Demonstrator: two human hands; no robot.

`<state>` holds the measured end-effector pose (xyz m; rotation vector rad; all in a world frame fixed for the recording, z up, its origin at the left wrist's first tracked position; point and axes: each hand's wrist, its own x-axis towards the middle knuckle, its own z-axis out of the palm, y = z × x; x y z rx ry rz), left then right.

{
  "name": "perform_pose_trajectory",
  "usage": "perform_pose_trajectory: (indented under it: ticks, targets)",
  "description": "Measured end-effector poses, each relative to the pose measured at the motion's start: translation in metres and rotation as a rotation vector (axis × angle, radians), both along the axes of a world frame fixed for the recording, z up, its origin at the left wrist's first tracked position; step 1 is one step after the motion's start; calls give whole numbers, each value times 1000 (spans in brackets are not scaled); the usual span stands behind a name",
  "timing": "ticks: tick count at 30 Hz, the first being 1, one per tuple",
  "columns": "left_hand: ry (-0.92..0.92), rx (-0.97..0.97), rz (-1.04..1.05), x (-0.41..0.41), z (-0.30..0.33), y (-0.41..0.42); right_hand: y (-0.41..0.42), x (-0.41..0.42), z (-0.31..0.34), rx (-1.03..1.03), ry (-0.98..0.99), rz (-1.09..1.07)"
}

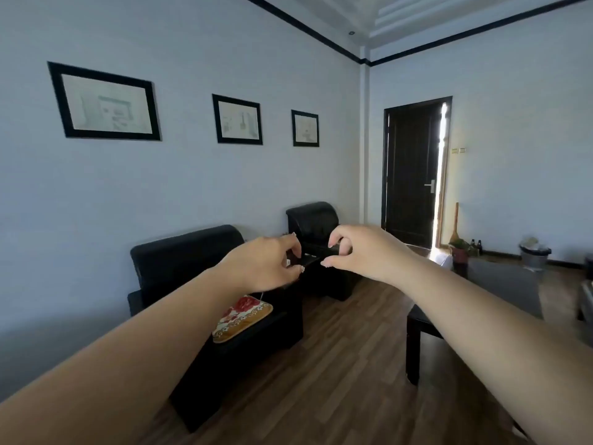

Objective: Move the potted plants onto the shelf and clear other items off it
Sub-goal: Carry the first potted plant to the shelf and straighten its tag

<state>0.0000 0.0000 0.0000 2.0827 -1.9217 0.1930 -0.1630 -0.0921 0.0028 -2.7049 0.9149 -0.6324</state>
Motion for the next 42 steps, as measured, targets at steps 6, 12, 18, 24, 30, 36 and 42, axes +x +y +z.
perform_pose_trajectory:
  ticks: [6, 12, 18, 24, 30, 36, 42]
  targets:
    - [0, 79, 9, 23, -19, -75, -76, 23, -15, 4, 14, -4]
    - [35, 42, 75, 62, -10, -173, -188, 60, -7, 13, -50, 9]
    - [74, 62, 116, 109, -8, -264, -289, 116, -12, 54, -1, 47]
    - [114, 152, 150, 178, -23, -349, -382, 183, -24, 75, 33, 52]
    - [97, 133, 147, 272, -27, -456, -483, 266, -31, 72, 18, 28]
    - [70, 144, 124, 354, -20, -549, -576, 333, -31, 75, 32, -10]
    - [44, 142, 89, 407, -14, -655, -676, 380, -33, 77, 48, -52]
